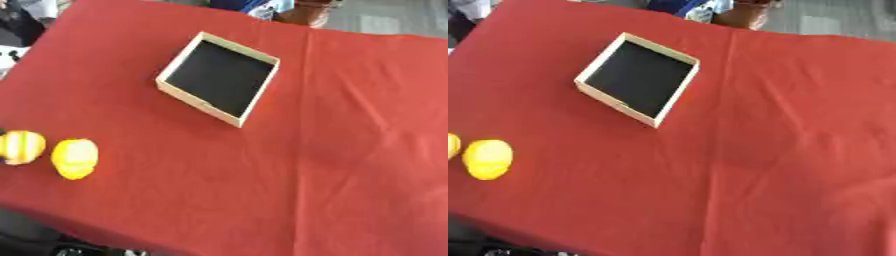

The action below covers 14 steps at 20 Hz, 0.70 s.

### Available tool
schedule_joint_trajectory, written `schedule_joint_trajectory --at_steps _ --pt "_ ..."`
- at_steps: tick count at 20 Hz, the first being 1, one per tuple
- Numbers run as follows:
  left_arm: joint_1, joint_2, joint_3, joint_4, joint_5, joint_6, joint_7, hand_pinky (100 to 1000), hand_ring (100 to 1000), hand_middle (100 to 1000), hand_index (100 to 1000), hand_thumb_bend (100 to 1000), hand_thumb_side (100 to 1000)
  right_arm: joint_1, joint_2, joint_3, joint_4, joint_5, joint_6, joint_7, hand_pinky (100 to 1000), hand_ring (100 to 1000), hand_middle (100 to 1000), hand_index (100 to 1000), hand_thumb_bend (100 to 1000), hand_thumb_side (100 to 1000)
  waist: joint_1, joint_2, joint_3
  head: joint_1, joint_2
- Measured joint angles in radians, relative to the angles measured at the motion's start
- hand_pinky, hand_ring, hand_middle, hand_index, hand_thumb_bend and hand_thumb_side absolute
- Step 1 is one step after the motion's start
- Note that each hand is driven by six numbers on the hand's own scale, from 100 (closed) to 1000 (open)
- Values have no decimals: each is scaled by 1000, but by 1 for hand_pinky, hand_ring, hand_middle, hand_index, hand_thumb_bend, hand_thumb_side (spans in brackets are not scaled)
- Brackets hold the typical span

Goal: Pick up objects on the table and place them in the box.

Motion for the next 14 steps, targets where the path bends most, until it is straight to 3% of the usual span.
schedule_joint_trajectory --at_steps 7,14 --pt "-116 2 5 -165 63 -5 26 618 488 446 564 124 100 3 0 0 0 -1 0 1 904 998 774 893 100 555 5 0 -3 -4 1" --pt "-385 -13 -80 -219 153 -14 -55 620 481 434 563 100 100 5 0 5 0 -3 0 8 904 996 774 893 100 553 11 -1 -14 5 10"
